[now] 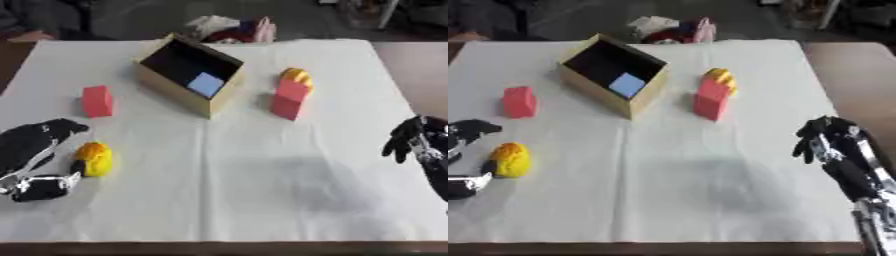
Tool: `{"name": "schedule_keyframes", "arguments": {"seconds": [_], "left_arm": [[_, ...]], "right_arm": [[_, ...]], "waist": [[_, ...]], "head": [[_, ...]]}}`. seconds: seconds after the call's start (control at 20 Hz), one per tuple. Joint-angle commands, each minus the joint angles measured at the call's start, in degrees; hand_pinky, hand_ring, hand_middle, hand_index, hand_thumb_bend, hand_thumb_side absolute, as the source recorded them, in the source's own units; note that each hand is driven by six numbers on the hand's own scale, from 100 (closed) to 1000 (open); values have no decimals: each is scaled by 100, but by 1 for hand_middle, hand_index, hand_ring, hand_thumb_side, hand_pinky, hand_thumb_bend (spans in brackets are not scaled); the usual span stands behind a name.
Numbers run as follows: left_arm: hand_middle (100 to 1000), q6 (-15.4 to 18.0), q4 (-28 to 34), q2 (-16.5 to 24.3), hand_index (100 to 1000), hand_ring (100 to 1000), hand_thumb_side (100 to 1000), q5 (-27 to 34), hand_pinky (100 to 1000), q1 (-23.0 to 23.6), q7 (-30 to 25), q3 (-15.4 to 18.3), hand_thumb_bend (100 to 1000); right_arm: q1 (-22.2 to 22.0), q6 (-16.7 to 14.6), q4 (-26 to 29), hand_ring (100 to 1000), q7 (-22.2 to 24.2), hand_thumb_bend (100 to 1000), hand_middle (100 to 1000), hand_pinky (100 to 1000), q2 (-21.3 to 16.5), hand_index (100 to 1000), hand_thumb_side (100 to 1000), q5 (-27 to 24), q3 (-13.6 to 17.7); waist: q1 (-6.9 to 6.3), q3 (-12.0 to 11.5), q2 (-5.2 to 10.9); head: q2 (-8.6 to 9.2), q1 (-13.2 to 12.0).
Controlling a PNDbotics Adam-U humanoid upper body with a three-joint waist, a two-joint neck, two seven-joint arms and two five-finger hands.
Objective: Pick up objects on the table and place them in the box.
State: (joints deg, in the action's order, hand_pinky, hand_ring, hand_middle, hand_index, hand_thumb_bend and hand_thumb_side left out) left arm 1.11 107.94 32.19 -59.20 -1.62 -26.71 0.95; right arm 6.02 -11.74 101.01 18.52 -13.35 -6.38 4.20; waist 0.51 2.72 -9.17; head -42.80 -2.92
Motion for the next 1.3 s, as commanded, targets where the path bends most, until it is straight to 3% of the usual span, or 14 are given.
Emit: {"name": "schedule_keyframes", "arguments": {"seconds": [0.05,0.55,0.75,0.95,1.3], "left_arm": [[840,-32,-150,71,947,795,336,-23,814,-121,105,-11,100],[828,-10,-803,64,941,778,340,-102,799,-442,328,-243,100],[743,2,-1059,17,890,694,330,83,748,-548,387,-312,100],[595,-11,-1180,-1,813,570,311,249,667,-642,625,-351,100],[279,-98,-882,21,546,297,248,741,455,-736,1579,-301,100]], "right_arm": [[41,-8,69,262,8,100,261,397,-104,520,483,-15,24],[42,-10,66,261,19,100,260,397,-103,519,483,-23,13],[42,-8,65,260,24,100,259,397,-101,518,484,-27,7],[43,-6,63,260,25,100,259,397,-98,518,484,-28,6],[44,-5,64,259,22,100,259,397,-99,518,483,-25,14]], "waist": [[2,-4,62],[10,14,58],[12,23,54],[12,30,53],[6,37,51]], "head": [[21,2],[40,8],[28,10],[25,5],[34,12]]}}
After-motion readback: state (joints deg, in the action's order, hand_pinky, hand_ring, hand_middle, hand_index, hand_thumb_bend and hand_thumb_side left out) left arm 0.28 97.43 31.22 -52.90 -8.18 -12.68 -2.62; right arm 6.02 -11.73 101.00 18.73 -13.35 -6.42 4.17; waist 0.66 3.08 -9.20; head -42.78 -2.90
